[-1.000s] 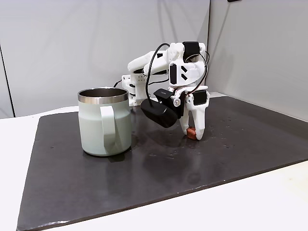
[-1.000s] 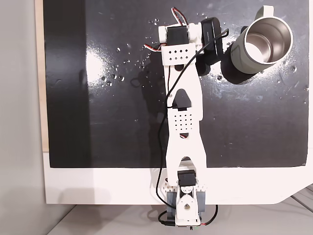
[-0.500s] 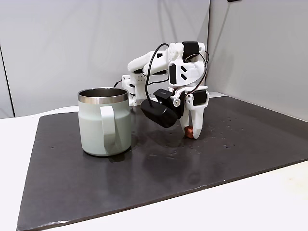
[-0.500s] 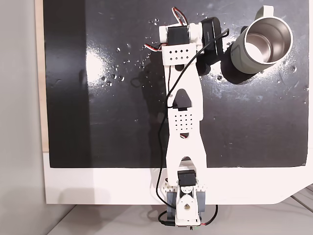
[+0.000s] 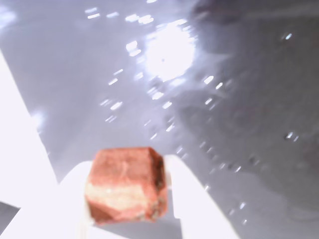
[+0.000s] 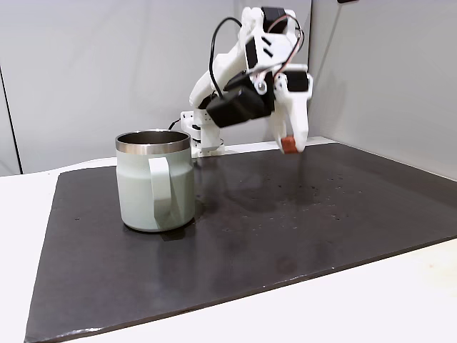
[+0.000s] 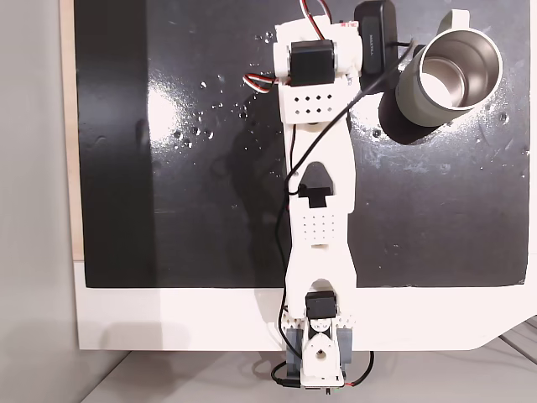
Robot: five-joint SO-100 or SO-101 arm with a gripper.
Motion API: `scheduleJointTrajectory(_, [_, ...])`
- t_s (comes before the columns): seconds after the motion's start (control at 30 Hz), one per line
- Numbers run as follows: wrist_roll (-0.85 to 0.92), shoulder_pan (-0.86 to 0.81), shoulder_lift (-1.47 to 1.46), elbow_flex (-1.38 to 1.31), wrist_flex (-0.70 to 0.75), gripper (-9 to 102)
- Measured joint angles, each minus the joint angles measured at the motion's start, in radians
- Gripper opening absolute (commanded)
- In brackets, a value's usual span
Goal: Grasp a cube and put it in the cup.
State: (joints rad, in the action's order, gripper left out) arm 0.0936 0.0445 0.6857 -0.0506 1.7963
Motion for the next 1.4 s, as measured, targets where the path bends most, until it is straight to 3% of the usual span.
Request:
scheduleJointTrajectory(0.43, [0.003, -0.086, 0.318, 0.064, 0.003, 8])
scheduleJointTrajectory(0.73, [0.031, -0.196, 0.321, 0.071, 0.003, 8])
scheduleJointTrajectory(1.2, [0.152, -0.56, 0.31, 0.071, -0.006, 8])
scheduleJointTrajectory(1.4, [0.204, -0.603, 0.247, 0.072, -0.006, 8])
